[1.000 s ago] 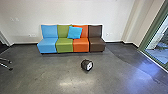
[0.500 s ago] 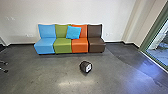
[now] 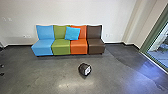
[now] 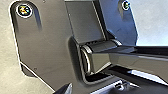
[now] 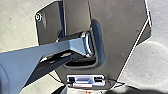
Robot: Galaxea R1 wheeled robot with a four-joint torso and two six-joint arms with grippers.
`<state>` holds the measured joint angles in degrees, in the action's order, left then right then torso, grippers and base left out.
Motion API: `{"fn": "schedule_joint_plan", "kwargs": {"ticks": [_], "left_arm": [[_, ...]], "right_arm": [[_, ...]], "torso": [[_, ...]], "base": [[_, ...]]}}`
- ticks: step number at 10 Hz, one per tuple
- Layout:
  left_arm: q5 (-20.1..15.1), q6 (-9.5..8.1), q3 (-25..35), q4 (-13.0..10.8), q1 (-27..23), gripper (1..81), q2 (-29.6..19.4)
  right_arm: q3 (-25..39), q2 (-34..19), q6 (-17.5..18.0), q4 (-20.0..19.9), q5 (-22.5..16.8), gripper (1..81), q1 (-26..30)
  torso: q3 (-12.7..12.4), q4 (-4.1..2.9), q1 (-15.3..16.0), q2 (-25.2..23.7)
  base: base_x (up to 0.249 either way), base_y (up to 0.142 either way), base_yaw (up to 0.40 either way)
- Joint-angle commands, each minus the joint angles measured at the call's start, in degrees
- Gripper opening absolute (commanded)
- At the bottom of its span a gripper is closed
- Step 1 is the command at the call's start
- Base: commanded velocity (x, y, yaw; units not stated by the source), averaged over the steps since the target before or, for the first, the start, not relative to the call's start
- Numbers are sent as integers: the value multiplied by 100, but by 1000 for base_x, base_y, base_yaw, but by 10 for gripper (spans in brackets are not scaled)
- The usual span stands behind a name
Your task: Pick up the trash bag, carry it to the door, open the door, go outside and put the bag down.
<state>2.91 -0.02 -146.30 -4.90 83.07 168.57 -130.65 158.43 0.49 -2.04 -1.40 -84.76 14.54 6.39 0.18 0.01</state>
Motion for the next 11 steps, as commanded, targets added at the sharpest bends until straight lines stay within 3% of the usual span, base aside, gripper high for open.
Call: {"fn": "schedule_joint_plan", "kwargs": {"ticks": [1,11], "left_arm": [[-370,2,57,24,-93,811,-25],[-370,-6,57,24,-93,811,-16]], "right_arm": [[58,-98,-14,19,-413,811,112],[49,-81,-14,1,-405,811,130]], "torso": [[0,0,0,-1],[2,0,-5,-1]], "base": [[162,0,0],[161,0,0]]}}
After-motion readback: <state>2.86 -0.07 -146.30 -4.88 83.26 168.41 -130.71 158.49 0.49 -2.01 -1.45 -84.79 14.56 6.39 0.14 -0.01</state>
